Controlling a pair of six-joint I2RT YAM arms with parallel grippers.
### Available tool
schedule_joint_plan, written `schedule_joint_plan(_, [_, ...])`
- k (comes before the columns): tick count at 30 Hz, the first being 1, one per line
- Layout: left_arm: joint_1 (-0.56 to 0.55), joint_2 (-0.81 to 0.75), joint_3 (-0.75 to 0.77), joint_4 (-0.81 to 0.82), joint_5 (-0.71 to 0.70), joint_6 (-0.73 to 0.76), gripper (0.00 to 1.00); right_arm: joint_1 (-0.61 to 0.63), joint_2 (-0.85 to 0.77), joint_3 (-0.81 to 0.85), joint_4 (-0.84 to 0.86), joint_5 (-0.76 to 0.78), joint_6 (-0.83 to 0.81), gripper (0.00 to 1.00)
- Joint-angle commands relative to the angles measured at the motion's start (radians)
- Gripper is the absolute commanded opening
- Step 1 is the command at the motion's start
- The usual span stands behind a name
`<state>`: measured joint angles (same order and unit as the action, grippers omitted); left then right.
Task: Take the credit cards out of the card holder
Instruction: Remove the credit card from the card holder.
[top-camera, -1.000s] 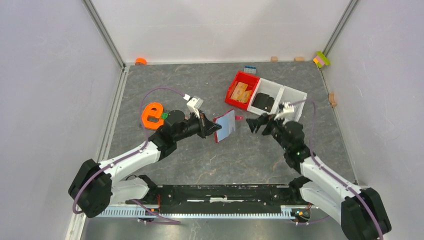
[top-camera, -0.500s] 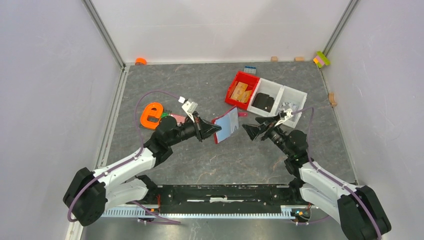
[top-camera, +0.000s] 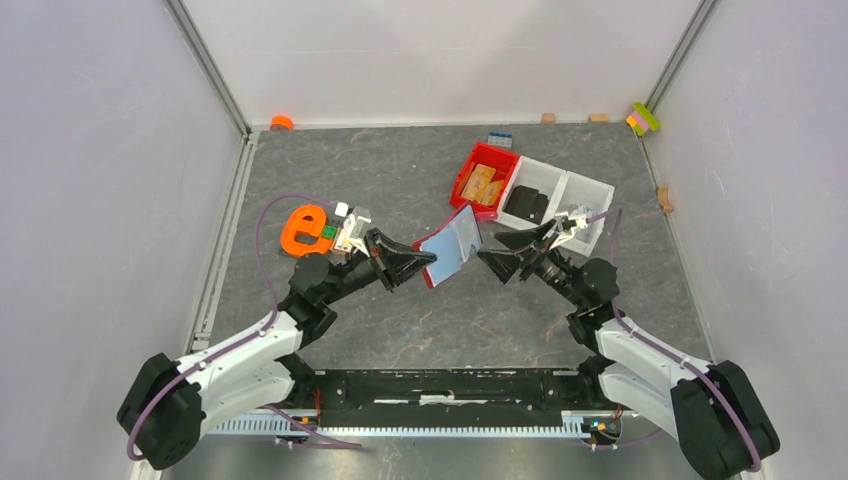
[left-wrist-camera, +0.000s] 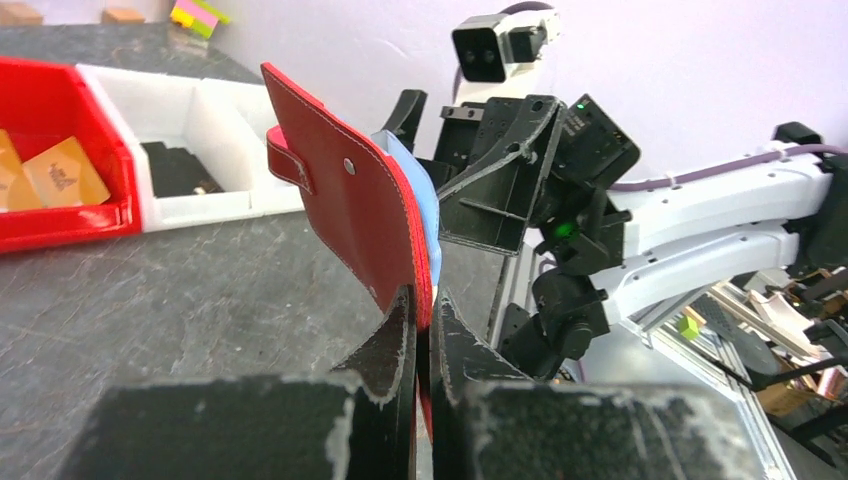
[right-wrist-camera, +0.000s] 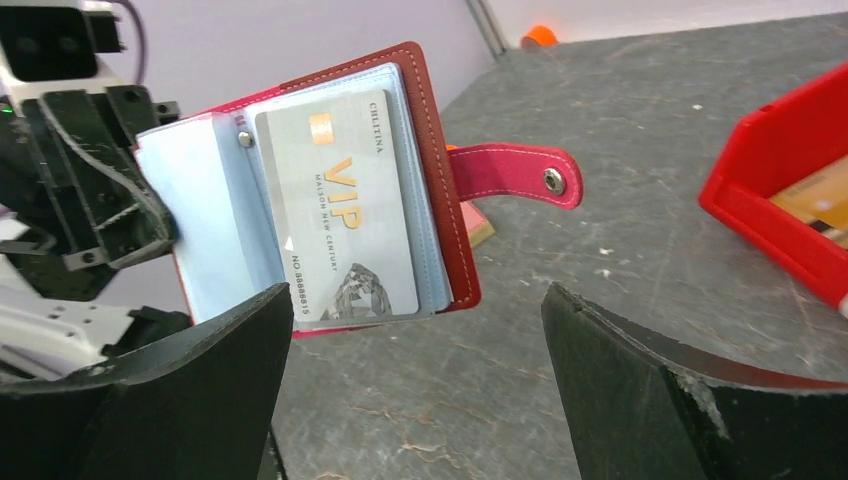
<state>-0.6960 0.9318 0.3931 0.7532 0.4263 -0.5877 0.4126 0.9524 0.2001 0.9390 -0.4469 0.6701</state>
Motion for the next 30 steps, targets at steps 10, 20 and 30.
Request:
schedule_joint_plan(10, [-0.003, 0.067, -0.008, 0.380, 0.181, -0.153, 0.03, -0.015, 0.013, -0.043, 0.306, -0.074, 0.178, 0.98])
schedule_joint_plan(20, [-0.004, 0.053, -0.010, 0.351, 0.162, -0.135, 0.03, -0.034, 0.129, -0.061, 0.659, -0.189, 0.384, 0.88])
schedule_joint_plan(30, [-0.003, 0.015, -0.010, 0.242, 0.090, -0.083, 0.02, -0.038, 0.263, -0.038, 0.929, -0.266, 0.513, 0.50])
